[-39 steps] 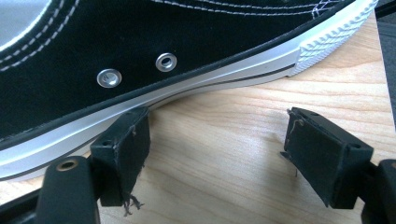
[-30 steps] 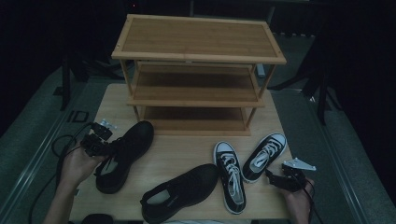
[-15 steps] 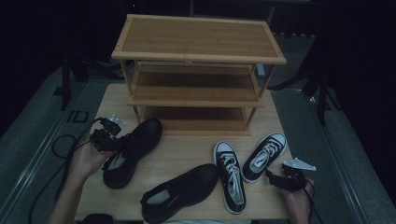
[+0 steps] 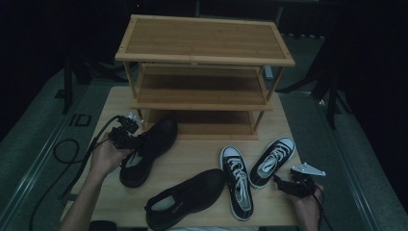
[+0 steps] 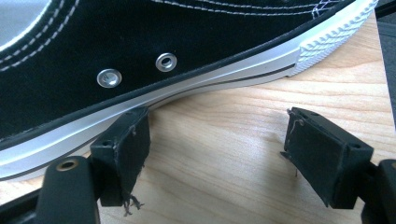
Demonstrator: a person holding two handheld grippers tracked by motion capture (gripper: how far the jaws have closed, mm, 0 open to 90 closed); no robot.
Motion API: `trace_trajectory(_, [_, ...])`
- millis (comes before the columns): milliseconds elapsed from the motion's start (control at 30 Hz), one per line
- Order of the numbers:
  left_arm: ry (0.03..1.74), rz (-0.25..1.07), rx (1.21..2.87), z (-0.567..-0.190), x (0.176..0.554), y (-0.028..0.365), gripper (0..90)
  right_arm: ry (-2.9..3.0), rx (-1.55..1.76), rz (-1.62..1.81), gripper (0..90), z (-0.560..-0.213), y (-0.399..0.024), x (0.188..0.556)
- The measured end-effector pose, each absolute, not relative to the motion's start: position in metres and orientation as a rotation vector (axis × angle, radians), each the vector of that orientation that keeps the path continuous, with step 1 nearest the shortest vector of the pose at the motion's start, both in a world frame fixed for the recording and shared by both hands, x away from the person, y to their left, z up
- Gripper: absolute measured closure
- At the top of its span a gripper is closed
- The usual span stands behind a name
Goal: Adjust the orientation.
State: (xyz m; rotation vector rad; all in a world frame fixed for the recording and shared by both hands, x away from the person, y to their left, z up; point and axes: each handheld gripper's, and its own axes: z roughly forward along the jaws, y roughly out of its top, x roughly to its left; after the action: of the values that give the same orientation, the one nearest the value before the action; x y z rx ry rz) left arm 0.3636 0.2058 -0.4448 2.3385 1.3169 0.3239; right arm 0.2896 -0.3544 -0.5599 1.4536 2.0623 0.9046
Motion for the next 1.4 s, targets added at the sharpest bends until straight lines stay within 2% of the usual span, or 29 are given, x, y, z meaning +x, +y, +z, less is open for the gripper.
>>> trace_trajectory(200, [1.369, 0.321, 2.283, -0.451, 0.379, 0.191, 86.2, 2.062, 1.454, 0.905, 22.3, -0.56, -0.354, 0.29])
trace_trajectory(700, [1.382, 0.404, 2.304, -0.455, 0.403, 0.155, 86.1, 2.062, 1.454, 0.905, 22.2, -0.56, -0.354, 0.29])
trace_trajectory(1233, [1.464, 0.47, 2.231, -0.463, 0.417, 0.142, 85.7, 2.063, 1.453, 0.905, 22.3, -0.56, -0.354, 0.29])
trace_trajectory(1300, [1.458, 0.467, 2.242, -0.462, 0.417, 0.143, 83.8, 2.063, 1.453, 0.905, 22.3, -0.56, -0.354, 0.29])
trace_trajectory(1400, [1.431, 0.447, 2.246, -0.459, 0.416, 0.146, 75.5, 2.064, 1.453, 0.905, 22.3, -0.56, -0.354, 0.29])
